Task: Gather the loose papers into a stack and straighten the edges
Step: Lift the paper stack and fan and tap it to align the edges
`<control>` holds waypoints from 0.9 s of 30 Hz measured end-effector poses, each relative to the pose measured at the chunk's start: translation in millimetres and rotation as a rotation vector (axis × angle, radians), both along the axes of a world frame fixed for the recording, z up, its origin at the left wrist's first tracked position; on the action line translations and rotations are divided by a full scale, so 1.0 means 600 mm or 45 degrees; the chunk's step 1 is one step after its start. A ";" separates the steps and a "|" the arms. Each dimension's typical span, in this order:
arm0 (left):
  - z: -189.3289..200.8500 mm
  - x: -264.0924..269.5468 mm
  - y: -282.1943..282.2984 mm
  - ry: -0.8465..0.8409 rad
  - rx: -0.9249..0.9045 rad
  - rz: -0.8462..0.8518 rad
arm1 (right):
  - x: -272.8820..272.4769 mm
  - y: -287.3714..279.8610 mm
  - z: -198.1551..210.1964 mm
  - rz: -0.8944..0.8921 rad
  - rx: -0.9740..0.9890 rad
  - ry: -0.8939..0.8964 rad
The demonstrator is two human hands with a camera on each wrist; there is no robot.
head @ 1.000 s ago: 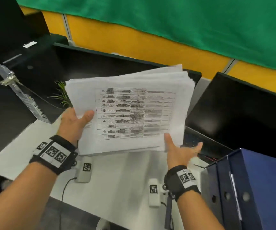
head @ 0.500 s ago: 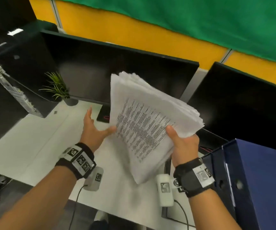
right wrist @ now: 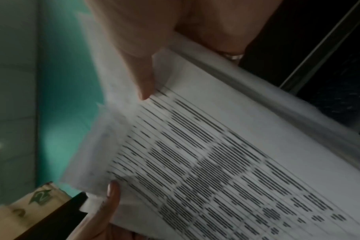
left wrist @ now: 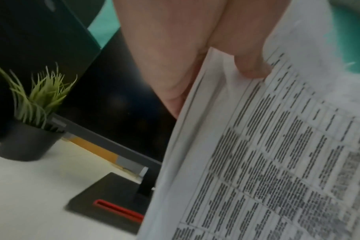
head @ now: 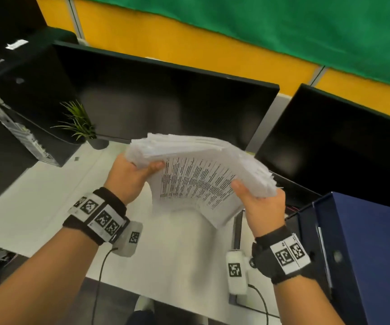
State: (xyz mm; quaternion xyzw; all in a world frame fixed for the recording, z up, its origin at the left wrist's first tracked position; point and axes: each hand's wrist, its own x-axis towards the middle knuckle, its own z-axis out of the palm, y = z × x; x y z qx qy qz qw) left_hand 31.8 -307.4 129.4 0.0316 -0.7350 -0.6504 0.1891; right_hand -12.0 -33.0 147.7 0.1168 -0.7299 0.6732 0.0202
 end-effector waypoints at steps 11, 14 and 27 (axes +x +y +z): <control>-0.022 -0.039 0.016 -0.068 0.164 -0.029 | -0.009 -0.029 0.017 -0.209 0.002 0.190; -0.020 -0.043 0.025 -0.025 0.216 0.031 | -0.022 -0.036 0.031 -0.220 0.147 0.292; -0.017 -0.051 0.031 -0.098 0.127 0.005 | -0.046 -0.055 0.037 -0.445 0.163 0.228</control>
